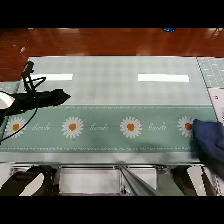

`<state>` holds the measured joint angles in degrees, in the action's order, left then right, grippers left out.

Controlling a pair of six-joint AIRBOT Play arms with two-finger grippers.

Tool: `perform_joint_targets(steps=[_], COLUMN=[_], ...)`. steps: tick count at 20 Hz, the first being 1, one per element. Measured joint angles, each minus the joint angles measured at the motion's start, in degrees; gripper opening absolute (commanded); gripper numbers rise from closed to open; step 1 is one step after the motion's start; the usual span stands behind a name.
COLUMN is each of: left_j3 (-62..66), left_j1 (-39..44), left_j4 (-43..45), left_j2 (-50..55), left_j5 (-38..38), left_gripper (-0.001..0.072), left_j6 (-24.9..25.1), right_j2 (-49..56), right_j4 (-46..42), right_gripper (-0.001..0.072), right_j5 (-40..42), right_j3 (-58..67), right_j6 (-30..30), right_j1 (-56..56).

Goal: Fold the shirts.

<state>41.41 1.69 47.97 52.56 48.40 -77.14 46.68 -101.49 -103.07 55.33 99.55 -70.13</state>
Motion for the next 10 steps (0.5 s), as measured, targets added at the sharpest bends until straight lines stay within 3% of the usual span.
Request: perform_joint_targets(steps=[5,7,8,10], left_j3=[1.31,5.25,8.39,17.22], left_j1=[1.03,-0.94,-2.27,-4.87], left_j4=[0.26,0.46,0.46,0.63], left_j2=[1.05,2.78,3.82,6.36], left_j5=[-3.1,-3.65,-3.63,-1.99], left_gripper=[0.0023,0.0023,0.0023,0.0022], left_j6=[0.55,1.05,1.18,1.4], right_j2=[-0.63,-0.44,0.02,1.92], right_j4=[-4.48,-0.52,4.13,18.97], right_gripper=[0.0375,0.0075,0.0028,0.0027], right_j5=[7.69,13.31,16.81,24.46], right_j3=[-5.22,-3.39,-1.62,3.82], right_j6=[1.68,1.84,1.03,-3.69], right_j1=[-1.25,-1.4,-1.42,-0.13])
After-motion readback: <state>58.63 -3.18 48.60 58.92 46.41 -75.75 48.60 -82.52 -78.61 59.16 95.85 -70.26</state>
